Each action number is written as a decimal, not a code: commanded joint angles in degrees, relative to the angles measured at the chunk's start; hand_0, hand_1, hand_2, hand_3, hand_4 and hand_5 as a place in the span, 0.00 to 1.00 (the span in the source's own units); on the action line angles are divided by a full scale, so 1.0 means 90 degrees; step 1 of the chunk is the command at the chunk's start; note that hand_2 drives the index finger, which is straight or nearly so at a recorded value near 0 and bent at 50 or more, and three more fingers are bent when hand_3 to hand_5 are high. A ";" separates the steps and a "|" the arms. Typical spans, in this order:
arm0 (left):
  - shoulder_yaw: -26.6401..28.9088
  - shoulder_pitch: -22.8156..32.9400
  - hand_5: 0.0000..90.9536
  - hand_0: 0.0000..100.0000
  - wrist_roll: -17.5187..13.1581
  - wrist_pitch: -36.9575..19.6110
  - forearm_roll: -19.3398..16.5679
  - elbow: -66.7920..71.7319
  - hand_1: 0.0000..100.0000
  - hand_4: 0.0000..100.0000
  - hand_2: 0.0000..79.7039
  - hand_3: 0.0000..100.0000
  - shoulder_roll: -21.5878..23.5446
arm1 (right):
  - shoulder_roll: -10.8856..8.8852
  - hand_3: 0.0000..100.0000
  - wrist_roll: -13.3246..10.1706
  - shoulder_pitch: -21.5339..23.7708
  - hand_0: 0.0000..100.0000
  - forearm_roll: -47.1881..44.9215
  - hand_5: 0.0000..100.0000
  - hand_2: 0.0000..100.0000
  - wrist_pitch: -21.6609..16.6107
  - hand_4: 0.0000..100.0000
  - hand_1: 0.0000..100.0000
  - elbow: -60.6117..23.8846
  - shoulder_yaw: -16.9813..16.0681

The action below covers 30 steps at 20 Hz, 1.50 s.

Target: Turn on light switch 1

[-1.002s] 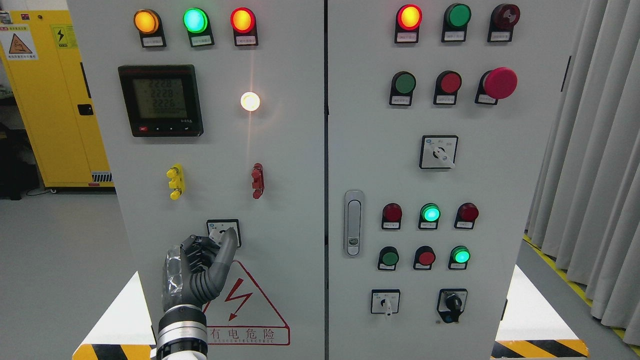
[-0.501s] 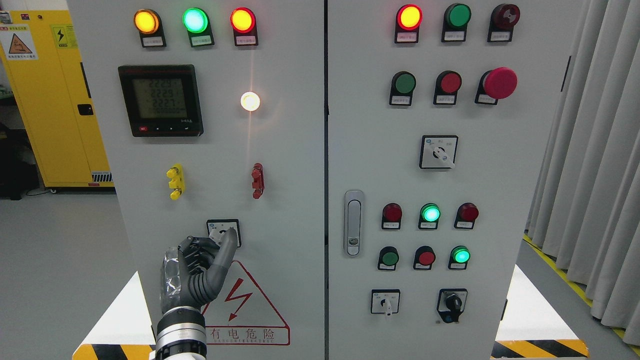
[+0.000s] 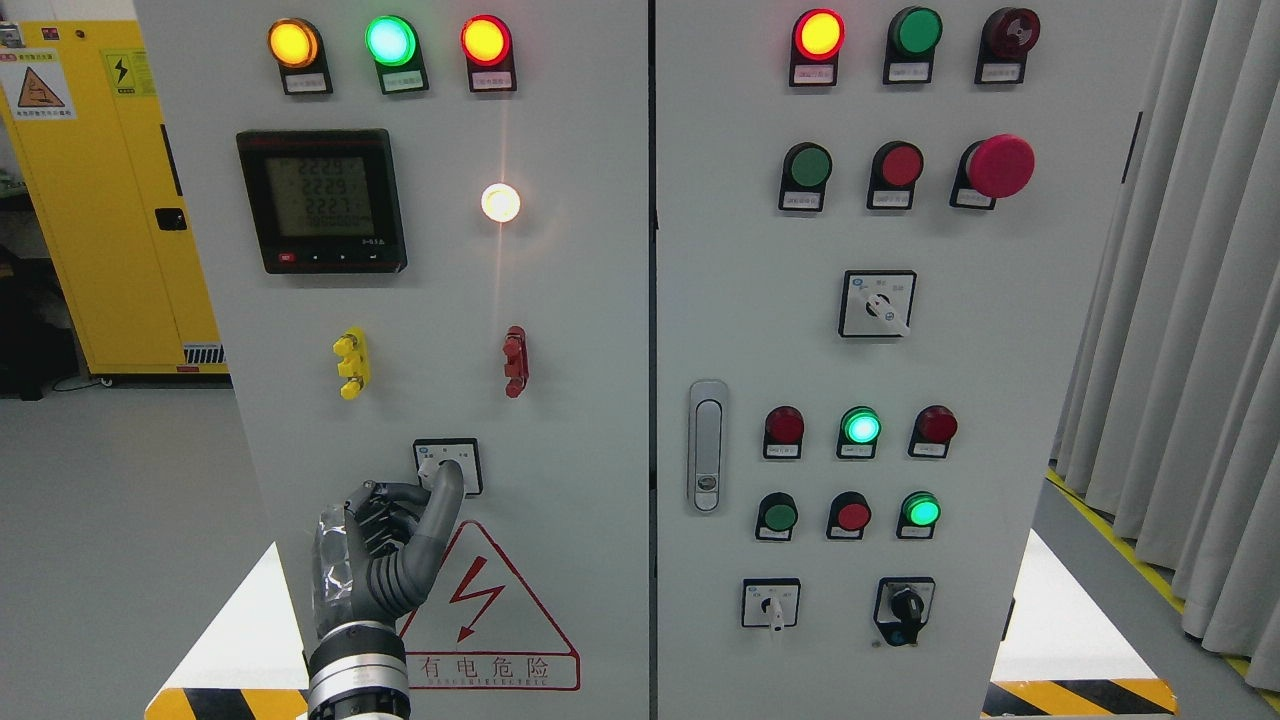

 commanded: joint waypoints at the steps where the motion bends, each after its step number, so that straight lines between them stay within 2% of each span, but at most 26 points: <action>1: 0.0002 0.0169 0.95 0.04 0.0057 -0.0193 0.0179 -0.0046 0.48 0.90 0.79 0.92 0.0014 | 0.0000 0.00 0.0005 0.0000 0.00 0.0000 0.00 0.04 -0.0005 0.00 0.50 0.0000 0.0000; 4: 0.0002 0.0315 0.95 0.04 0.0214 -0.0330 0.0218 -0.0163 0.49 0.90 0.79 0.92 0.0033 | 0.0000 0.00 0.0005 0.0000 0.00 0.0000 0.00 0.04 -0.0005 0.00 0.50 0.0000 0.0000; 9: 0.0022 0.0773 0.95 0.05 0.0214 -0.0613 0.0306 -0.0378 0.49 0.90 0.80 0.92 0.0072 | 0.0000 0.00 0.0005 0.0000 0.00 0.0000 0.00 0.04 -0.0005 0.00 0.50 0.0000 0.0000; 15: 0.0090 0.1954 0.96 0.05 0.0175 -0.2184 0.0677 -0.0359 0.48 0.91 0.83 0.93 0.0238 | 0.0000 0.00 0.0005 0.0000 0.00 0.0000 0.00 0.04 -0.0005 0.00 0.50 0.0000 0.0000; 18: 0.0392 0.2657 0.96 0.06 -0.0039 -0.2800 0.1184 -0.0310 0.47 0.95 0.83 0.95 0.0326 | 0.0000 0.00 0.0005 0.0000 0.00 0.0000 0.00 0.04 -0.0005 0.00 0.50 0.0000 0.0000; 21: 0.0685 0.3409 0.94 0.07 -0.0556 -0.3561 0.1341 -0.0067 0.45 0.97 0.82 0.97 0.0443 | 0.0000 0.00 0.0005 0.0000 0.00 0.0000 0.00 0.04 -0.0005 0.00 0.50 0.0000 0.0000; 24: 0.0910 0.3946 0.89 0.10 -0.0675 -0.4080 0.1410 0.0362 0.42 0.95 0.74 0.95 0.0599 | 0.0000 0.00 0.0005 0.0000 0.00 0.0000 0.00 0.04 -0.0005 0.00 0.50 0.0000 0.0000; 27: 0.1018 0.4289 0.84 0.11 -0.0723 -0.4120 0.1614 0.0928 0.41 0.92 0.70 0.92 0.0736 | 0.0000 0.00 0.0005 0.0000 0.00 0.0000 0.00 0.04 -0.0005 0.00 0.50 0.0000 0.0000; 28: 0.1018 0.4425 0.69 0.13 -0.0811 -0.4197 0.1721 0.1162 0.40 0.84 0.63 0.83 0.0794 | 0.0000 0.00 0.0005 0.0000 0.00 0.0000 0.00 0.04 -0.0005 0.00 0.50 0.0000 0.0000; 29: 0.1008 0.4543 0.62 0.14 -0.0976 -0.4353 0.1887 0.1416 0.39 0.79 0.61 0.79 0.0853 | 0.0000 0.00 0.0005 0.0000 0.00 0.0000 0.00 0.04 -0.0005 0.00 0.50 0.0000 0.0000; 30: 0.1008 0.4602 0.61 0.14 -0.1171 -0.4528 0.2004 0.1689 0.38 0.78 0.59 0.78 0.0892 | 0.0000 0.00 0.0005 0.0000 0.00 0.0000 0.00 0.04 -0.0005 0.00 0.50 0.0000 0.0000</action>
